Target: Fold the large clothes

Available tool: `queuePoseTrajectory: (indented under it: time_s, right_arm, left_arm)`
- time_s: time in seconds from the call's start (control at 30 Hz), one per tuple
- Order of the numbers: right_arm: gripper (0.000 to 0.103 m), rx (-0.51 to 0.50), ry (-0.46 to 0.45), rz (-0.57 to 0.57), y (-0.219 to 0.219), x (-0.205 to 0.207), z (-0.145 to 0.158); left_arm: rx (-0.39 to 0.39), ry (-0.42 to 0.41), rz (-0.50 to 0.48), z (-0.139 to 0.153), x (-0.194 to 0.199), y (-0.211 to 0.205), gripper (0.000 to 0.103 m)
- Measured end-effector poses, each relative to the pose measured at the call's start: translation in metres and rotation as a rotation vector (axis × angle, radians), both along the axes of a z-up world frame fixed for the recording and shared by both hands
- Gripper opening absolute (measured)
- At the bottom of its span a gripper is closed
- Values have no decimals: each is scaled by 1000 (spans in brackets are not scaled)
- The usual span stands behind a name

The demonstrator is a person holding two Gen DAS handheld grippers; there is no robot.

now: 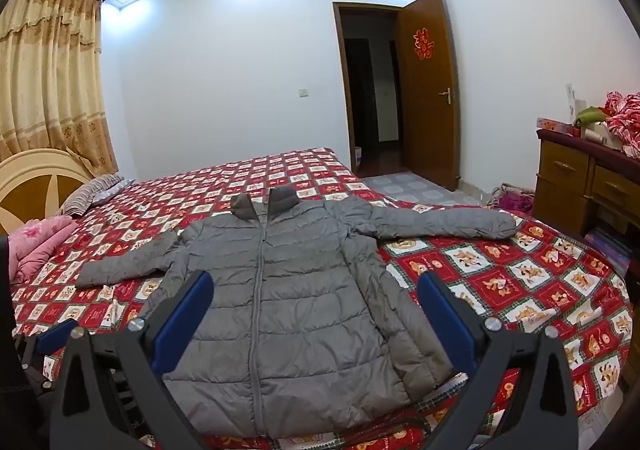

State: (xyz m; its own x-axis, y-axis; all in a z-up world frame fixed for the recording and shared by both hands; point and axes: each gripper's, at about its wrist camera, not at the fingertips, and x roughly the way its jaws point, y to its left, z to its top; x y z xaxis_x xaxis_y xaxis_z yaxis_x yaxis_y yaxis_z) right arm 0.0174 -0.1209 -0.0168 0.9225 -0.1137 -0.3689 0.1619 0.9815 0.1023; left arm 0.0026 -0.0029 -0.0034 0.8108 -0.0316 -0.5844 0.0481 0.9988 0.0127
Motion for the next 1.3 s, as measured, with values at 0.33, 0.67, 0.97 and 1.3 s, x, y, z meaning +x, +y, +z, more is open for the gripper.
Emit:
queuePoseTrajectory:
  time_s: [0.33,0.67,0.97,1.3]
  right_arm:
    - [103,6,0,-2,3,-2,-3]
    - [103,18,0,-1,2,-2,-3]
    - [103,21,2,-1,2,-2,-2]
    - [103,25,5,0,3,-2,-3]
  left_arm:
    - [0,4,0,-2,0,1,102]
    - [1,8,0,-5,-1,1,102]
    - [1,8,2,-5,-1,1,102]
    - [3,10,1,-5,-1,0,102]
